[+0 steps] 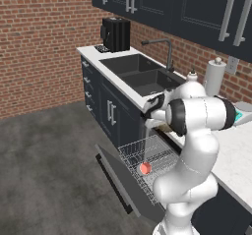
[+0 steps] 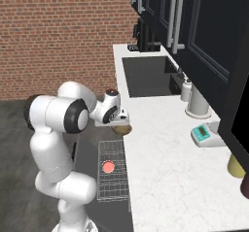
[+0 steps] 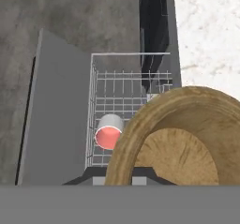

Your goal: Pick up the cup and bowl from the counter, place them in the dishwasher, and close the dishwasher door.

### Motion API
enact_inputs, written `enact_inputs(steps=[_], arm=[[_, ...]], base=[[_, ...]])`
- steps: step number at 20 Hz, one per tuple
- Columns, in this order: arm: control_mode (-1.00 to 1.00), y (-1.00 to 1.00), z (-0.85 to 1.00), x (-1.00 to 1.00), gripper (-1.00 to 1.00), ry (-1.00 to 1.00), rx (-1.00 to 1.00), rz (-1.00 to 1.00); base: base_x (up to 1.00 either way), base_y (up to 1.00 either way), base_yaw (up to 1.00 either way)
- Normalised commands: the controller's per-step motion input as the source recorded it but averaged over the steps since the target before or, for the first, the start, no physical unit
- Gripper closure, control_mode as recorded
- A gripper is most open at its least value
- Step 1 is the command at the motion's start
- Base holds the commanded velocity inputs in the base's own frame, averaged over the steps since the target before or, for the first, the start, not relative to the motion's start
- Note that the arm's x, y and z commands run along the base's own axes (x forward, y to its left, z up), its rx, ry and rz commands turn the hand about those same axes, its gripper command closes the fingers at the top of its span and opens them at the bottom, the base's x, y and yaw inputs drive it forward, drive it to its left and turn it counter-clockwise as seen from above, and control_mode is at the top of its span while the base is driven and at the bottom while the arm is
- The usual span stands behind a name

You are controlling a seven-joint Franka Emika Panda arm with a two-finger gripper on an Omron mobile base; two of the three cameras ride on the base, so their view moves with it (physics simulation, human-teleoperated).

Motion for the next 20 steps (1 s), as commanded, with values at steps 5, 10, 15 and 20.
enact_inputs(steps=[5,10,15,20], arm=[[-1.0,1.0,0.0,-1.0,1.0,-0.04,0.02,-0.05],[-1.0,0.72,-0.03,-0.65,1.0,0.0,0.04,-0.12],[-1.0,0.03,-0.3,-0.11,1.0,0.0,0.0,-0.09],[-1.0,0.01,-0.77,-0.09,1.0,0.07,0.0,-0.06]], base=[[0.0,0.0,0.0],[0.0,0.0,0.0],[0.0,0.0,0.0],[0.0,0.0,0.0]])
